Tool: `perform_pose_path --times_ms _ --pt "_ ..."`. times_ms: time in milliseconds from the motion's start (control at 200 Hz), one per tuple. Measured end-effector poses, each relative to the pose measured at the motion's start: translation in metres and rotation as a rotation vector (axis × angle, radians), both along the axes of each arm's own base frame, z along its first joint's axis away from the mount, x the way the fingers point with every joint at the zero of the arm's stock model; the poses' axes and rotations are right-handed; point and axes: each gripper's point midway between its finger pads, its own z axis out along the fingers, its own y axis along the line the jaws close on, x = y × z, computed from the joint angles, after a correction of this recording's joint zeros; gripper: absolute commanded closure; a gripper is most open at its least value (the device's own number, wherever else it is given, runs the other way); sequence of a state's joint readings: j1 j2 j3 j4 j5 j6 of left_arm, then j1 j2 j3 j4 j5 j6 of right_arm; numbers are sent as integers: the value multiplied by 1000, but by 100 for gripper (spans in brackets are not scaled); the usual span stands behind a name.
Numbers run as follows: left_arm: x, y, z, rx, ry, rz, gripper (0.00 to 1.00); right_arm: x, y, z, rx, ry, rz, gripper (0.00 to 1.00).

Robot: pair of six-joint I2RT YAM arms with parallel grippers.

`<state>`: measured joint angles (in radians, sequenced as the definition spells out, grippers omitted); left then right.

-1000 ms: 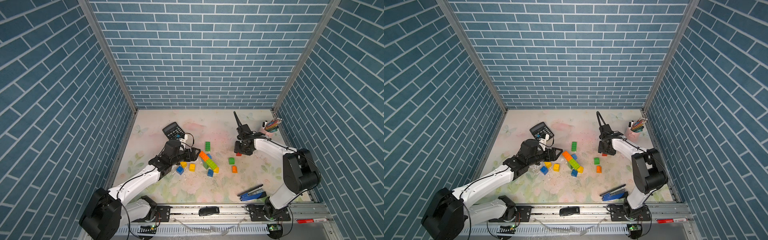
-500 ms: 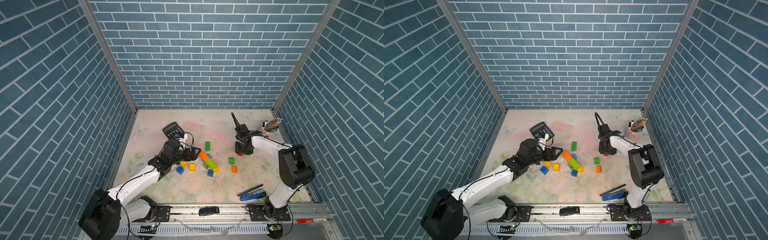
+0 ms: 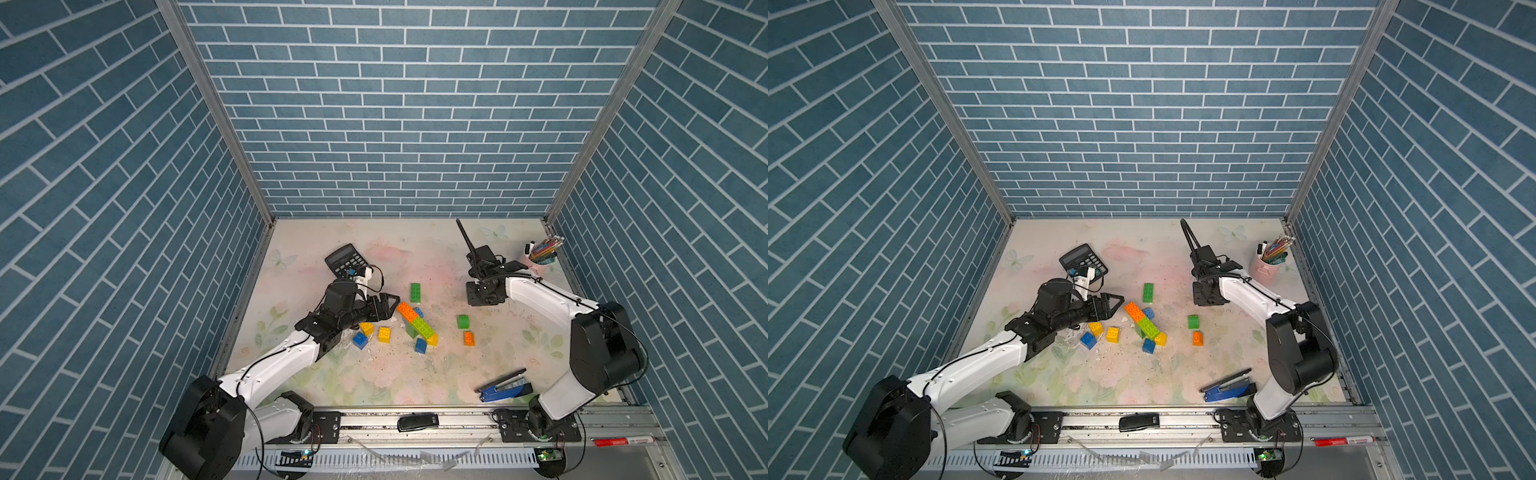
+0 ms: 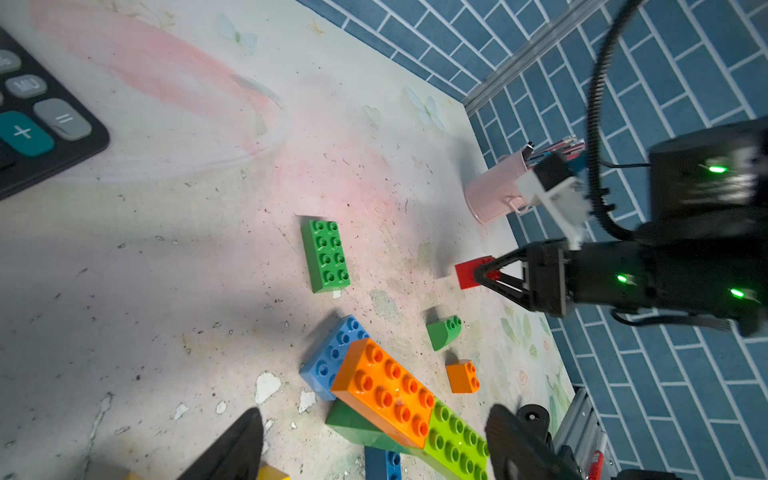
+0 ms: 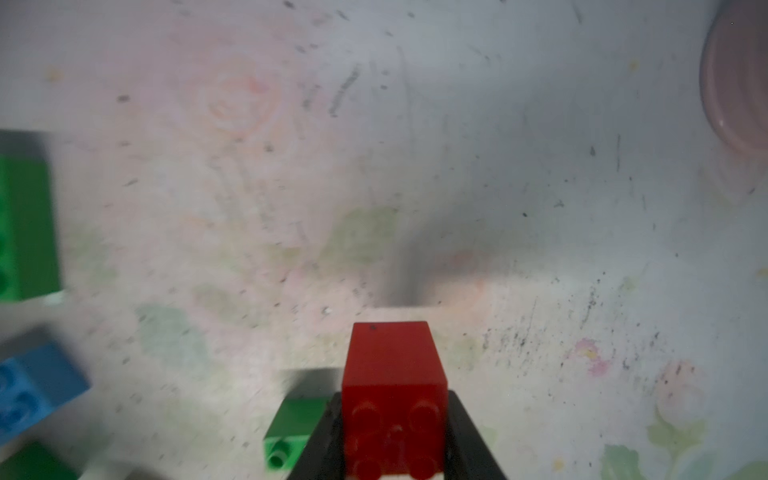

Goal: Assemble a fork with lego
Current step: Pick up the lego brick from the center of the board, then assemble the lego brick with the lego brick.

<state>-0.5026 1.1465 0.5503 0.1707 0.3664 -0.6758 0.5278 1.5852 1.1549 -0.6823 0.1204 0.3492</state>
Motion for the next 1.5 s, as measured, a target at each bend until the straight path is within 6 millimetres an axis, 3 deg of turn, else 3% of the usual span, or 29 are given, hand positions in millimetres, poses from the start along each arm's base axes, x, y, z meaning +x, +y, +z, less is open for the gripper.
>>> perform_pose_path --times_ms 160,345,450,580,800,1030,1501 --pt "2 17 -22 -51 72 57 14 -23 62 52 135 -20 237 86" --pt "3 20 -31 -113 113 74 14 -63 104 92 178 23 416 89" --pt "7 18 -34 -151 130 70 15 -82 125 105 163 49 497 89" --pt "10 14 -41 -188 156 62 17 -95 141 98 109 106 546 90" --pt "11 10 -39 -224 153 49 18 -95 152 74 13 170 557 91" --pt "9 8 -36 -241 146 32 18 -93 164 67 -5 177 540 92" --pt "4 5 -42 -246 166 8 18 -93 170 53 -48 189 540 93"
